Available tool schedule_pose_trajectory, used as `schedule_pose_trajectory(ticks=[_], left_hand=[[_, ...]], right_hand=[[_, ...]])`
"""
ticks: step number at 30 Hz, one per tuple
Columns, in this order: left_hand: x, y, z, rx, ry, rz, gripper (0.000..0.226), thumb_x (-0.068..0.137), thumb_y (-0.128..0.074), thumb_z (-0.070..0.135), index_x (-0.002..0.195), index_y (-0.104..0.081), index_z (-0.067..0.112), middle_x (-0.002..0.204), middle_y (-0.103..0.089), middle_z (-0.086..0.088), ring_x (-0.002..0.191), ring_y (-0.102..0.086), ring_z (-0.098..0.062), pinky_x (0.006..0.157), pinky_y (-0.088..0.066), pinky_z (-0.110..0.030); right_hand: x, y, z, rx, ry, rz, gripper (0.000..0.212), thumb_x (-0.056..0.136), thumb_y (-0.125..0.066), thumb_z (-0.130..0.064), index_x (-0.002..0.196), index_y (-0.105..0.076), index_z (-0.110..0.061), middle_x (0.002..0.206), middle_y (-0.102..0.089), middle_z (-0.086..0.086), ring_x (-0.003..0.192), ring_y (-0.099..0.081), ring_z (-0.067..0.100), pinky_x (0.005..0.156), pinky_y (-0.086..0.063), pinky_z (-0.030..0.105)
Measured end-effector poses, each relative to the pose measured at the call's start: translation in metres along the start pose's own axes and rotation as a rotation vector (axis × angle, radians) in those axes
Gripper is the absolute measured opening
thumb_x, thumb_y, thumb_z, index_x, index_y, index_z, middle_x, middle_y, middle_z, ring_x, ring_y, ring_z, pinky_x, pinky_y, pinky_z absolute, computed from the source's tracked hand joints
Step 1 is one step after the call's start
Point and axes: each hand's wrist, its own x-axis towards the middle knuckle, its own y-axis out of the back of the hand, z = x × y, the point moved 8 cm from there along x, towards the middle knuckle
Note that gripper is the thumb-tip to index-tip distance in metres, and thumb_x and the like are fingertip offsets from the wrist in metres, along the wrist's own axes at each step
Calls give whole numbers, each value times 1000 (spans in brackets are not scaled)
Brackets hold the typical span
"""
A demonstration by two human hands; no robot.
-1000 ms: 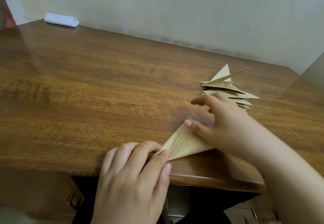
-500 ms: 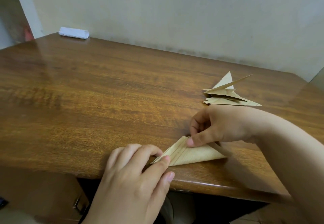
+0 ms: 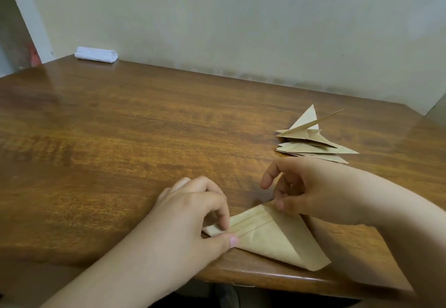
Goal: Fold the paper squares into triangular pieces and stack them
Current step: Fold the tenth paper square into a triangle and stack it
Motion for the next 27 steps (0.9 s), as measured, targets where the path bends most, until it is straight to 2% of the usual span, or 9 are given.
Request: schedule_pose_trajectory(ticks=[3,6,7,10,14,17,19,23,27], left_hand=[[17,5,1,-72,25,-42,28,70,-72,45,80,-46,43,103,-53,31,99,-47,12,85,-39,-14],[50,18,0,-305,41,-47,29,73,-75,30,79,-49,41,89,-66,15,80,-63,-5,79,-53,-34],[63,22,1,-397,35,-54,30,74,-76,24,83,-52,40,85,-68,11,75,-64,-10,78,-54,-35],[99,32,0,-525,-6,-36,30,76,-75,11,95,-62,31,77,-67,6,65,-59,-6,70,-51,-25],[131,51,-13,-615,-43,180,10,74,-76,14,73,-72,22,73,-65,8,72,-57,-3,76,-46,-24],[142,48,-28,-750,3,220,15,73,-75,15,63,-71,26,100,-64,14,92,-58,-2,87,-43,-26],[143,40,-33,-815,41,165,16,75,-73,14,64,-70,25,113,-63,16,101,-61,-5,92,-46,-29],[137,37,-26,-918,-4,118,6,65,-73,15,64,-68,18,96,-73,6,88,-67,-6,77,-54,-19],[131,40,-24,-975,-17,158,15,52,-74,16,62,-64,10,84,-73,-2,75,-66,-7,69,-52,-14]], right_hand=[[2,9,-4,140,100,112,22,86,-65,-24,94,-58,-44,90,-61,-22,82,-62,-1,77,-49,19],[11,32,-8,333,198,264,21,87,-66,-17,96,-62,-35,89,-64,-14,84,-63,7,82,-51,26],[15,41,-7,385,211,322,21,87,-65,-15,98,-63,-33,87,-64,-12,84,-63,7,81,-51,26],[34,60,1,565,225,449,22,88,-65,-12,101,-63,-30,79,-64,-13,71,-62,7,74,-50,26],[60,68,14,816,237,536,21,90,-61,-8,102,-63,-25,76,-59,-12,71,-57,11,66,-47,37],[71,66,25,943,239,587,20,91,-59,-7,100,-64,-24,75,-57,-9,70,-54,12,63,-46,35],[75,64,32,973,242,604,21,91,-58,-6,100,-64,-24,75,-56,-8,70,-54,10,63,-44,32],[71,61,35,962,259,577,22,87,-61,-9,100,-66,-26,77,-58,-9,70,-54,6,62,-41,22],[63,60,28,989,291,567,23,76,-64,-19,98,-67,-26,77,-58,-8,70,-53,4,61,-42,16]])
